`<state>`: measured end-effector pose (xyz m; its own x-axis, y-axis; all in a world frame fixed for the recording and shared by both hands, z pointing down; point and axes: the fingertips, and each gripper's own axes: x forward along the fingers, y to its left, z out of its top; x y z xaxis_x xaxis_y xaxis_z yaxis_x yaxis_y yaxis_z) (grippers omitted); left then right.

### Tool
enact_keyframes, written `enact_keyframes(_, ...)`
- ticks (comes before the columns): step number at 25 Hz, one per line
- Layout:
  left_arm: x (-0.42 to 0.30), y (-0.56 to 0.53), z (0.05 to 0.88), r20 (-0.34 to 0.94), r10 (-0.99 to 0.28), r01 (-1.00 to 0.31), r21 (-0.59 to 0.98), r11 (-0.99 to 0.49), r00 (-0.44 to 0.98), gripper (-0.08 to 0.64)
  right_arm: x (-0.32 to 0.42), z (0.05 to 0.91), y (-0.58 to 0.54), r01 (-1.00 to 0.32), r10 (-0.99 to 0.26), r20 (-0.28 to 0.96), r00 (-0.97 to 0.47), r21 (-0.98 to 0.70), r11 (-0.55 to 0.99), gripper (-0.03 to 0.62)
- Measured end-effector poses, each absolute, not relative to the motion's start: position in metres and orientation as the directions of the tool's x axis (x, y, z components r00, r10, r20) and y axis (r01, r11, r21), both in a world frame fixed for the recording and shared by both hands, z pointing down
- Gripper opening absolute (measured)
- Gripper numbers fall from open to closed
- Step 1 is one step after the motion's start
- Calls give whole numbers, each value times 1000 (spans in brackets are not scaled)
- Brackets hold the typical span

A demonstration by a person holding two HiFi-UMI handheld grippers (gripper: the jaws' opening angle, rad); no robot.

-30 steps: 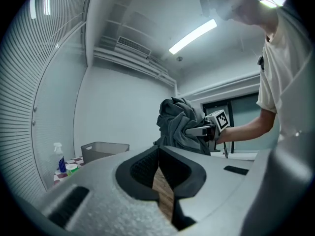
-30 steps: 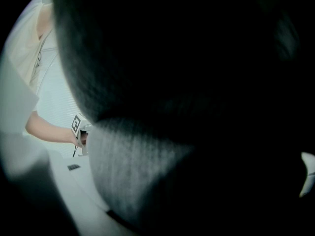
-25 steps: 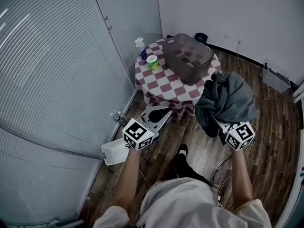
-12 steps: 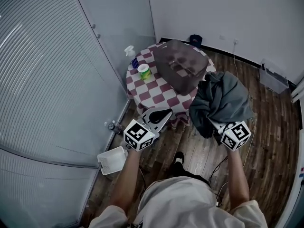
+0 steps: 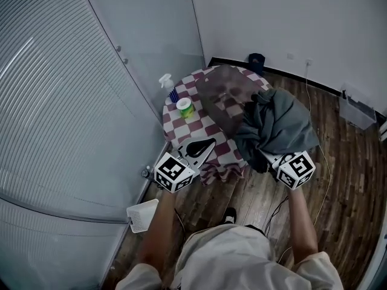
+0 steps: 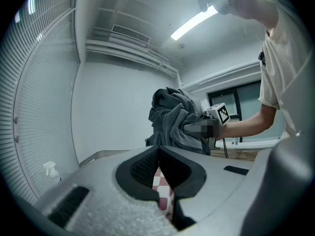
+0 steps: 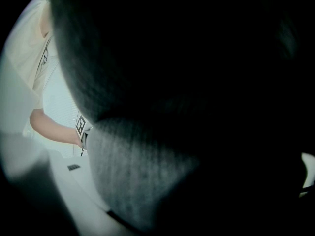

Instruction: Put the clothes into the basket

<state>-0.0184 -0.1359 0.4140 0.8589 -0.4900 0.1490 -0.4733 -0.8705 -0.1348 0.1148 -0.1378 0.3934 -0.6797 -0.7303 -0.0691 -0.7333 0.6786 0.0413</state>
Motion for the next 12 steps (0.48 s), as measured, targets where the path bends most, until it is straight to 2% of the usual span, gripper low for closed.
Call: enact_keyframes(12,-18,-184,423,169,-547,-539,-96,-837,820,15,121,387,-194,-701,-701,-56,-711,-12,713,252)
